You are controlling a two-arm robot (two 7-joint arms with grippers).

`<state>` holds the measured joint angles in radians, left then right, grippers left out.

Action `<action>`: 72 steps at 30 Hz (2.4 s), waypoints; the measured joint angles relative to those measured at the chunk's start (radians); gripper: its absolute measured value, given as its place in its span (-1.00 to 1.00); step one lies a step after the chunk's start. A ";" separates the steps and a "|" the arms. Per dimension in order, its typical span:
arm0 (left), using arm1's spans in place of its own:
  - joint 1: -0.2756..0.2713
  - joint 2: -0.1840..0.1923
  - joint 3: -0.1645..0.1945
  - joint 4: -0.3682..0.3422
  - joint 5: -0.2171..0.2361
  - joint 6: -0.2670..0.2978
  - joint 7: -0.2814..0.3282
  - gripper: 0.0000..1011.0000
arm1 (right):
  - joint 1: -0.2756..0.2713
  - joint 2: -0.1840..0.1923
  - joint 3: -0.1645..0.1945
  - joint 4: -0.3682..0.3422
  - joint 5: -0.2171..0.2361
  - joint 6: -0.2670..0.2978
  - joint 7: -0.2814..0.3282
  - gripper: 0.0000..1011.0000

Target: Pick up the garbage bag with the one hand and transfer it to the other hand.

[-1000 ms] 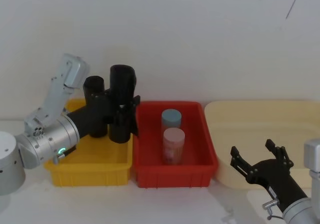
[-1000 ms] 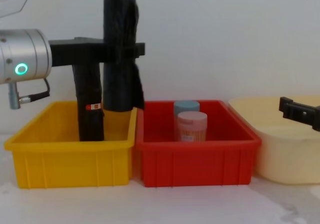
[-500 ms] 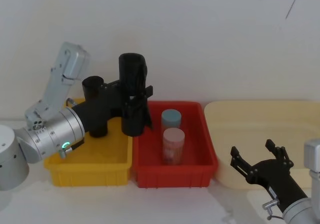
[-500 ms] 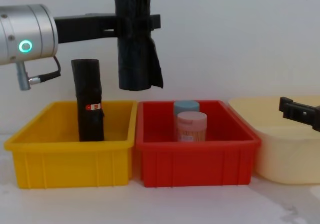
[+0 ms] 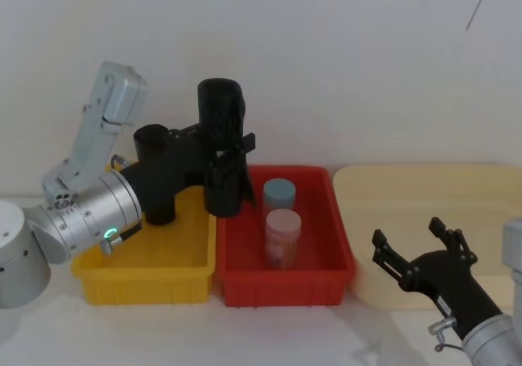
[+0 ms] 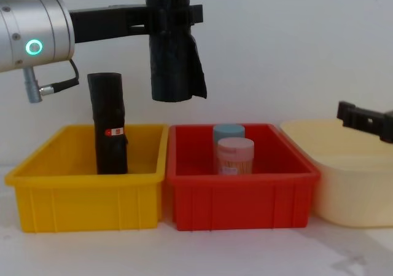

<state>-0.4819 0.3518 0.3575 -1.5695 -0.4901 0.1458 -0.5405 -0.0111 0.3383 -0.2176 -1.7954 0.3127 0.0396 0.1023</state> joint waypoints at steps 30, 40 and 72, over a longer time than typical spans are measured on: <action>-0.001 0.000 0.001 -0.008 -0.005 -0.004 0.000 -0.12 | 0.128 -0.017 -0.111 0.033 0.049 0.018 0.185 0.98; -0.001 0.000 0.001 -0.008 -0.005 -0.004 0.000 -0.12 | 0.180 -0.032 -0.152 0.082 0.028 0.009 0.220 0.98; -0.001 0.000 0.001 -0.008 -0.005 -0.004 0.000 -0.12 | 0.350 -0.085 -0.273 0.242 0.009 -0.020 0.315 0.98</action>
<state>-0.4827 0.3519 0.3589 -1.5774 -0.4951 0.1421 -0.5404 0.3394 0.2529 -0.4909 -1.5534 0.3220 0.0195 0.4174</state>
